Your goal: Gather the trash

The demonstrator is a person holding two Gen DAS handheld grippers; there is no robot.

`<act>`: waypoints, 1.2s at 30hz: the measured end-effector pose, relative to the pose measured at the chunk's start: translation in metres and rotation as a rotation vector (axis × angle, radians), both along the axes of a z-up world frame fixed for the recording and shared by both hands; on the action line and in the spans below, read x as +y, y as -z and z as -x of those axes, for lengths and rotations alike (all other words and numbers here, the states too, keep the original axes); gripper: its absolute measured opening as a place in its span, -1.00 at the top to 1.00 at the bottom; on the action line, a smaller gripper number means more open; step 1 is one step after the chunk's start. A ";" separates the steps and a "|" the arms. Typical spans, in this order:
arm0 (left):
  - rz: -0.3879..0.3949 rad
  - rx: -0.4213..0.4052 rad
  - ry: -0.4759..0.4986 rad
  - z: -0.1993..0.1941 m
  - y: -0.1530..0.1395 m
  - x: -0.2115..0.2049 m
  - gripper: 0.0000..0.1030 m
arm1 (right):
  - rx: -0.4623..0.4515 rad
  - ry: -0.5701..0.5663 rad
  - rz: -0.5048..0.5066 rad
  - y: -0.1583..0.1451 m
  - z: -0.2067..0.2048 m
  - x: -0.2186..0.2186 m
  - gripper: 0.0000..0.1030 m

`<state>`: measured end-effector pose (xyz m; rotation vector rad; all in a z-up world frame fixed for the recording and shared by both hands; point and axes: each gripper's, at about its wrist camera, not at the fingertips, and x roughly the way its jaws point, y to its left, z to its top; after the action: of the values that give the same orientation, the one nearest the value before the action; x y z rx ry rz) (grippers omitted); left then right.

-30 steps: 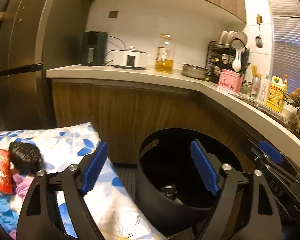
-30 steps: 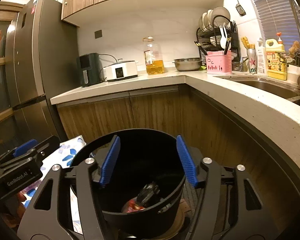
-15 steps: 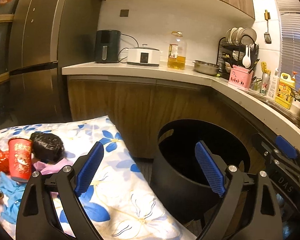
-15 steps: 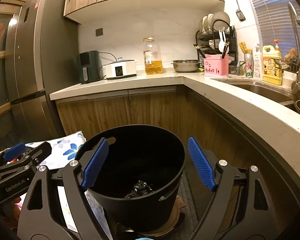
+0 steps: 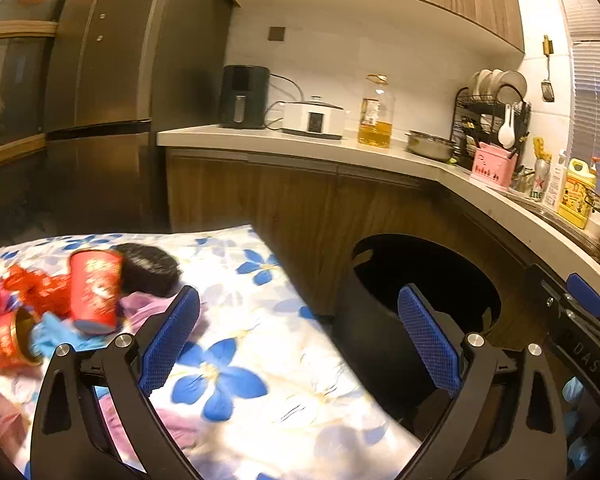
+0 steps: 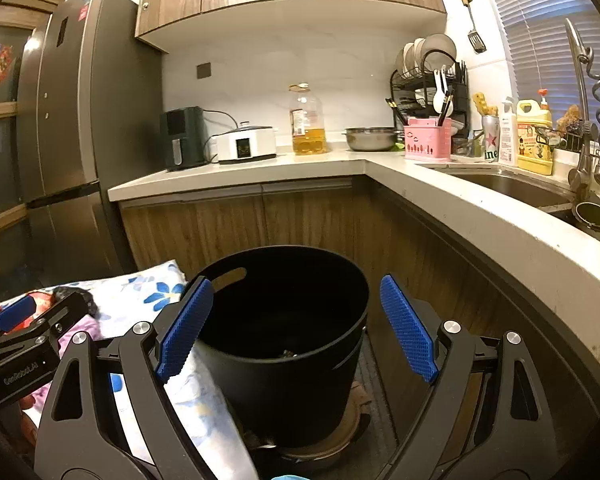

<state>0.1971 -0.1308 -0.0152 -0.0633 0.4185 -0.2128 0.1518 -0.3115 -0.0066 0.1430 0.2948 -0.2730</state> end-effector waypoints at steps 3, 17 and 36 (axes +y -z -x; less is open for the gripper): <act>0.000 -0.001 -0.030 0.014 0.002 0.016 -0.85 | -0.005 -0.018 -0.004 0.002 0.008 0.012 -0.65; -0.007 -0.016 -0.275 0.093 0.019 0.122 -0.86 | 0.039 -0.225 -0.012 0.036 0.022 0.107 -0.65; 0.036 -0.022 -0.481 0.140 0.035 0.219 -0.86 | 0.175 -0.540 0.038 0.088 -0.012 0.249 -0.49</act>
<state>0.0572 0.0884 -0.0500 -0.1934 0.3658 0.2530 0.1633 -0.0622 -0.0951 -0.0014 0.4882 0.2457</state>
